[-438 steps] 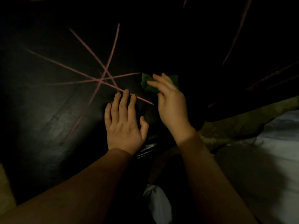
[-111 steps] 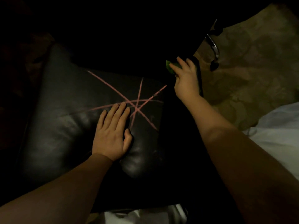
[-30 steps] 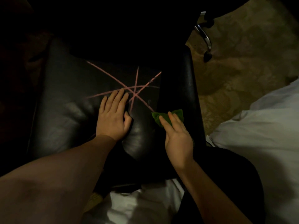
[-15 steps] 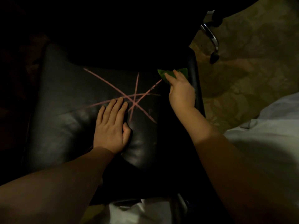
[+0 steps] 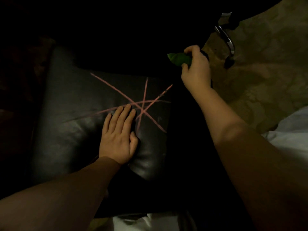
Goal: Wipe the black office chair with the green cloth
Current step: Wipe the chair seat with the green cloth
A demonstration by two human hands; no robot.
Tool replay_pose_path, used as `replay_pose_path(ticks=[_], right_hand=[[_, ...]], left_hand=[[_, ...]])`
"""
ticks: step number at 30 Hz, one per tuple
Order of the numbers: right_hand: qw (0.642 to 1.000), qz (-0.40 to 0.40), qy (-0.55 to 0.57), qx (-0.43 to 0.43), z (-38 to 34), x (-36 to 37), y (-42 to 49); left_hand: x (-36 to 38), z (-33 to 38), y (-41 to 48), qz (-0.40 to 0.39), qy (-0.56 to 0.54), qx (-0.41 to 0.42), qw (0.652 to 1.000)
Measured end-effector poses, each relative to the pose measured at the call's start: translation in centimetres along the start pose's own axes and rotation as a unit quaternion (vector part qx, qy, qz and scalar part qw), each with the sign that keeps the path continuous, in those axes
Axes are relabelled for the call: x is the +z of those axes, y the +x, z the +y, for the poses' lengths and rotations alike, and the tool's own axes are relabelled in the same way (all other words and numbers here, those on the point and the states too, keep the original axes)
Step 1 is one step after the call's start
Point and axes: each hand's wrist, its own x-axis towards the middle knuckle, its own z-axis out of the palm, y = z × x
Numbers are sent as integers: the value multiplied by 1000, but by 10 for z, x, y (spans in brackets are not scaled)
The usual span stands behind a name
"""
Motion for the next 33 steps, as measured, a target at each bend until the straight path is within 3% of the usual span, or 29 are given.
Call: replay_pose_path(ticks=[4,8,13,15,19,21,25,33], right_hand=[[996,43,-62,-39,3,-14,1],[993,38,-89,-66,7,-22,-3],[989,58,-130,-38,5,-11,-11],[993,65,-96,-16,1,-3,-13],[995,31,-93,21,0,16,-19],[991,21,-131,6,1,22,-24],[998,-27,-41,-39,4,25,-30],[997,-61,-43,-35,-8,17,-101]], left_hand=[[2,0,1,-2,-2,-1,1000],[3,-2,0,-5,-2,2,1000],[4,-3,0,2,-3,4,1000],[4,-3,0,7,-5,5,1000],[3,-2,1,7,-8,4,1000],[2,-2,1,5,-8,4,1000],[2,-2,1,5,-8,5,1000],[2,-3,-1,17,-22,9,1000]])
